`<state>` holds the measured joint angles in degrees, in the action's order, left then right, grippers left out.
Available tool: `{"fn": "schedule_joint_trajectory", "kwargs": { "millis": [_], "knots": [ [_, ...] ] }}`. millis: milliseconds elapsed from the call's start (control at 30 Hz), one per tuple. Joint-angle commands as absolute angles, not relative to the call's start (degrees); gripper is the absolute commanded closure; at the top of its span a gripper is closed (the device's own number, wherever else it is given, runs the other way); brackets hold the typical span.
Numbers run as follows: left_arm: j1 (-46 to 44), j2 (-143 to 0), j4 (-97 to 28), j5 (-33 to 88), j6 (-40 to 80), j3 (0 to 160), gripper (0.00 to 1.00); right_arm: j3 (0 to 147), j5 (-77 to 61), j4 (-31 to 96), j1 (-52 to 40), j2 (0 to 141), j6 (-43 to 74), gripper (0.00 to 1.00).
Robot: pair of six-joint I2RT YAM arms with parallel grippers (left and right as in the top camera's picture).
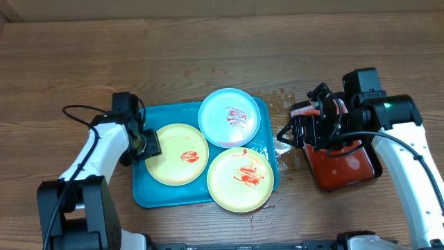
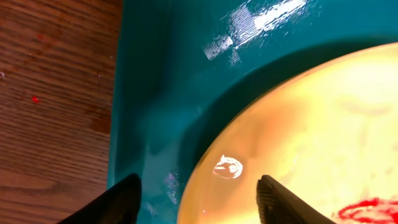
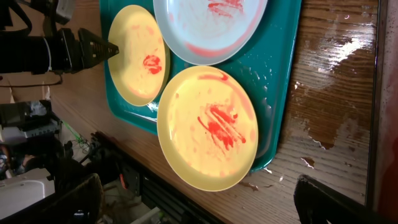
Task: Clean dirty plates on tray and stack at the side
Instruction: 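Grip the left yellow plate rim with the left gripper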
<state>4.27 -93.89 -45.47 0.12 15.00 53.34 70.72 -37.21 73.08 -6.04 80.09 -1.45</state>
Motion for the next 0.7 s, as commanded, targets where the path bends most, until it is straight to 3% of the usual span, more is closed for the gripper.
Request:
{"fn": "schedule_joint_trajectory", "kwargs": {
  "millis": [0,100,200,333,367,467,667],
  "knots": [
    [4.5,-94.5,-44.9,-0.4,15.5,51.5,0.32,72.0,-37.6,73.0,-5.9,79.3,-1.2,0.0],
    [4.5,-94.5,-44.2,-0.4,15.8,50.7,0.32,72.0,-37.6,73.0,-5.9,79.3,-1.2,0.0],
    [4.5,-94.5,-43.6,-0.4,15.9,50.1,0.42,72.0,-37.6,73.0,-5.9,79.3,-1.2,0.0],
    [4.5,-94.5,-43.0,-0.4,16.1,49.9,0.85,72.0,-37.6,73.0,-5.9,79.3,-1.2,0.0],
    [4.5,-94.5,-42.9,-0.6,16.8,49.9,0.89,72.0,-37.6,73.0,-5.9,79.3,-1.2,0.0],
    [4.5,-94.5,-42.6,-0.6,17.7,49.9,0.96,72.0,-37.6,72.9,-5.9,79.3,-1.2,0.0],
    [4.5,-94.5,-42.1,-0.6,18.9,49.9,0.96,72.0,-37.6,72.8,-5.9,79.3,-1.2,0.0]
  ]
}}
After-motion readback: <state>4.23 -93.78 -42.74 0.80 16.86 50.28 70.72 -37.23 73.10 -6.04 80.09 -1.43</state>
